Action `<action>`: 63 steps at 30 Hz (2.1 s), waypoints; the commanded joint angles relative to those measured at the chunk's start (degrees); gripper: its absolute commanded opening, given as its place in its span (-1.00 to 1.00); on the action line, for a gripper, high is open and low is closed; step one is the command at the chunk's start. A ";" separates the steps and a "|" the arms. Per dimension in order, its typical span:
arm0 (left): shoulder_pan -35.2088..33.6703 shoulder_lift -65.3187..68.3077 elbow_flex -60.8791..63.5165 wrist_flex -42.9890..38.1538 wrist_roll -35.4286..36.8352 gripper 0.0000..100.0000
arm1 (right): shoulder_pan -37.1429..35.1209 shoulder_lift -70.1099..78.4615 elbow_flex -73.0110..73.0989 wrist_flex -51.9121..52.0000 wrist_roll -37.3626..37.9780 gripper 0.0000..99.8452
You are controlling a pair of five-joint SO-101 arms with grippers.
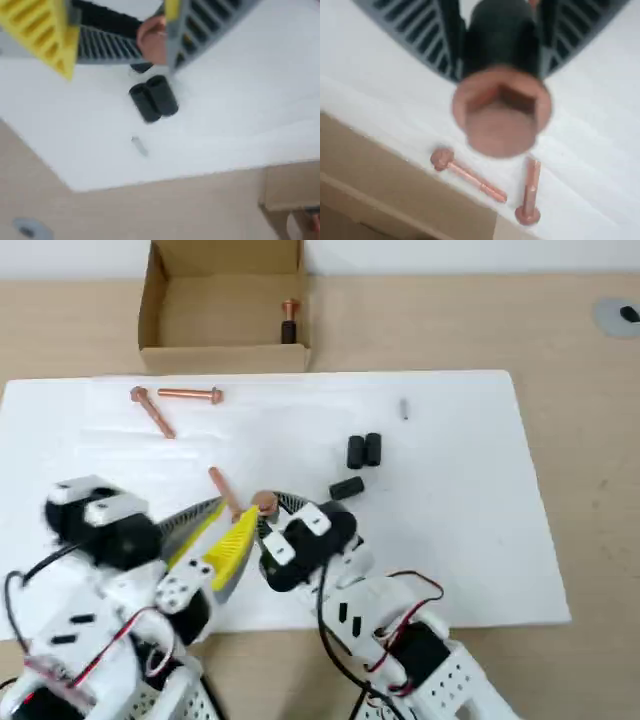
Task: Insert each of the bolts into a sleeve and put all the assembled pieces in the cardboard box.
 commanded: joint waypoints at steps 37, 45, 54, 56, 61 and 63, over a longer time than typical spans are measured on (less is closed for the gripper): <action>-42.11 34.68 0.70 -10.55 -7.91 -0.73 | 17.01 119.25 -110.20 -22.33 -0.18 -0.98; -42.55 42.24 -2.37 -10.20 -7.82 -0.73 | 21.32 157.05 -148.97 -22.33 -0.26 -0.98; -42.20 43.03 -2.11 -10.20 -7.91 -0.73 | 21.49 191.16 -187.30 -17.49 0.00 -0.97; -42.20 43.03 -1.93 -10.20 -7.82 -0.73 | 21.49 194.59 -192.04 -15.30 0.00 -0.97; -42.20 43.12 -1.85 -10.11 -7.74 -0.73 | 21.93 195.65 -191.52 -14.51 0.00 -0.96; -42.20 43.12 -1.76 -10.02 -7.65 -0.73 | 21.93 195.74 -191.43 -14.33 0.00 -0.87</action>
